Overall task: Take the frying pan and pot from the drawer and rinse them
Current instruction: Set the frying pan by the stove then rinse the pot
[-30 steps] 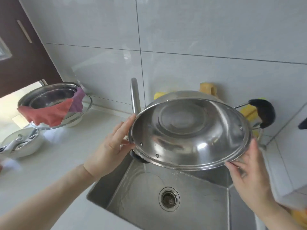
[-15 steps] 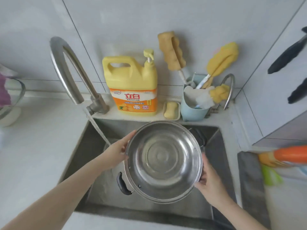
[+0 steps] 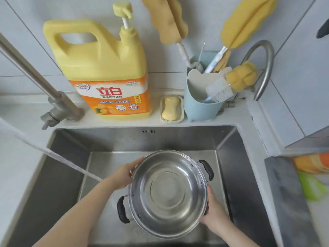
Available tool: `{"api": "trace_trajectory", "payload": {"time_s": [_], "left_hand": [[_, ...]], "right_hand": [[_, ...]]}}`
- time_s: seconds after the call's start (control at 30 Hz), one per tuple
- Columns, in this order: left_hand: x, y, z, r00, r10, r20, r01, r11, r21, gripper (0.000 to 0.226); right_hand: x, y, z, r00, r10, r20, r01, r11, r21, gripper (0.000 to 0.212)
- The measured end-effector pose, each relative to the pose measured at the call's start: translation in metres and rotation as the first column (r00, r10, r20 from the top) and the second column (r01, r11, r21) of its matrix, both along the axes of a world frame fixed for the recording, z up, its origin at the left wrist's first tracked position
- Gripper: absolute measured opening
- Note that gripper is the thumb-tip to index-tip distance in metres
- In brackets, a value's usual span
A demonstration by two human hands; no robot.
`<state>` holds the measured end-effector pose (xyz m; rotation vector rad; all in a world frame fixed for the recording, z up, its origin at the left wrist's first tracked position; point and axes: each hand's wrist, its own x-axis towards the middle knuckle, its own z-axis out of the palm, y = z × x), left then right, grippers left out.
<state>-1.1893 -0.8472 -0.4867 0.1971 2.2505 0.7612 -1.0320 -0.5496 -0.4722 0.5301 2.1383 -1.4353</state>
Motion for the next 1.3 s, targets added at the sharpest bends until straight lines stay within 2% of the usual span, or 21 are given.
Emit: {"api": "trace_trajectory", "payload": {"time_s": [0.07,0.27,0.33,0.37,0.43,0.47,0.57,0.67,0.7,0.87,0.97,1.03,1.13,1.2,1.3], "left_hand": [[-0.01,-0.001,-0.005,1.0,0.016,0.009,-0.016,1.0,0.004,0.085],[-0.015,0.0,-0.003,0.998,0.054,-0.023,-0.054,0.998,0.013,0.075],[-0.008,-0.004,0.003,0.991,0.105,-0.086,-0.105,0.994,0.0,0.066],[-0.004,-0.008,0.007,0.984,0.136,-0.119,-0.137,0.991,-0.003,0.064],[0.005,-0.019,0.016,0.967,0.188,-0.169,-0.191,0.982,-0.002,0.061],[0.01,-0.027,0.02,0.962,0.21,-0.173,-0.213,0.977,0.002,0.059],[0.022,-0.056,0.035,0.956,0.264,-0.126,-0.269,0.963,-0.019,0.058],[0.033,-0.082,0.051,0.941,0.3,-0.159,-0.307,0.951,-0.025,0.059],[0.038,-0.088,0.057,0.932,0.319,-0.172,-0.326,0.945,-0.014,0.057],[0.062,-0.107,0.082,0.893,0.369,-0.258,-0.371,0.928,0.045,0.046],[0.072,-0.118,0.098,0.861,0.379,-0.338,-0.377,0.923,0.077,0.05],[0.073,-0.126,0.111,0.797,0.454,-0.399,-0.439,0.888,0.135,0.05],[0.06,-0.132,0.133,0.598,0.608,-0.522,-0.582,0.777,0.238,0.056],[0.042,-0.134,0.148,0.494,0.683,-0.538,-0.64,0.705,0.307,0.059],[0.009,-0.131,0.166,0.493,0.727,-0.478,-0.69,0.661,0.294,0.044]], "right_hand": [[-0.004,-0.002,-0.003,0.999,-0.03,0.02,0.03,0.999,0.027,0.086],[-0.003,-0.001,-0.008,0.994,-0.045,0.099,0.038,0.997,0.07,0.102],[-0.006,0.003,-0.002,0.996,-0.006,0.087,-0.009,0.984,0.178,0.111],[-0.01,0.006,0.002,0.996,0.046,0.072,-0.065,0.954,0.293,0.118],[-0.024,0.015,0.014,0.968,0.25,0.03,-0.224,0.798,0.559,0.127],[-0.033,0.02,0.018,0.928,0.373,0.016,-0.298,0.714,0.634,0.128],[-0.068,0.032,0.024,0.766,0.635,0.099,-0.503,0.497,0.707,0.128],[-0.095,0.04,0.024,0.666,0.72,0.196,-0.616,0.382,0.689,0.134],[-0.1,0.042,0.022,0.652,0.73,0.203,-0.633,0.377,0.677,0.135],[-0.094,0.048,0.01,0.684,0.714,0.151,-0.631,0.476,0.612,0.139],[-0.078,0.045,0.005,0.713,0.691,0.117,-0.614,0.535,0.58,0.138],[-0.071,0.04,0.006,0.736,0.672,0.085,-0.588,0.572,0.572,0.135],[-0.065,0.032,0.007,0.78,0.623,0.063,-0.562,0.651,0.51,0.126],[-0.063,0.029,0.007,0.822,0.568,0.03,-0.514,0.719,0.467,0.137],[-0.06,0.027,0.009,0.839,0.544,0.017,-0.492,0.744,0.452,0.146]]}}
